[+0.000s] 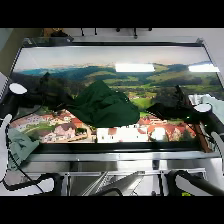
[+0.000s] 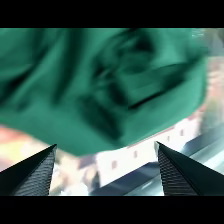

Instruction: Fold the shirts.

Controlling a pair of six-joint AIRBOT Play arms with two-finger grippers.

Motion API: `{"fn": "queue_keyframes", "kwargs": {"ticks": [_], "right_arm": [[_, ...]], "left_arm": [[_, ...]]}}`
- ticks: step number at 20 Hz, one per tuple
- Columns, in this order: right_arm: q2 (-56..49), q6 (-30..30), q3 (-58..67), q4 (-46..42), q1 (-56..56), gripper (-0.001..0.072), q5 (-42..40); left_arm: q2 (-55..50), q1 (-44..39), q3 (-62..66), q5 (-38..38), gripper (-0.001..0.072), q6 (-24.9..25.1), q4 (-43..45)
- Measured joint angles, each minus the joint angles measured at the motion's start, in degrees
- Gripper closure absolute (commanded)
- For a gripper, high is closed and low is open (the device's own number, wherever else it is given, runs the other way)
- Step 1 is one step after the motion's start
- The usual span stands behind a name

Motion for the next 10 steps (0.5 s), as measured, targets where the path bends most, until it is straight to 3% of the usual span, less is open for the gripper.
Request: {"fn": "queue_keyframes", "kwargs": {"ticks": [5,7,8,9,10], "right_arm": [[-16.3,-10.3,2.5,8.3,3.2,0.0214,-5.3],[-20.0,-12.1,4.1,10.1,5.5,0.0372,-7.3],[-21.3,-12.8,5.1,10.7,6.7,0.0379,-8.2],[-22.1,-13.5,6.0,11.0,7.8,0.0513,-8.9],[-22.8,-14.0,7.0,10.7,9.0,0.0672,-9.9]], "left_arm": [[-3.2,1.5,-7.8,5.5,0.0034,1.6,-0.2],[-5.9,-0.2,-7.6,7.8,0.0037,2.1,-0.8],[-7.3,-1.2,-6.8,8.6,0.0063,2.3,-1.0],[-8.7,-2.3,-5.7,9.4,0.0064,2.3,-1.3],[-10.0,-3.3,-4.4,9.7,0.0199,2.3,-1.4]]}}
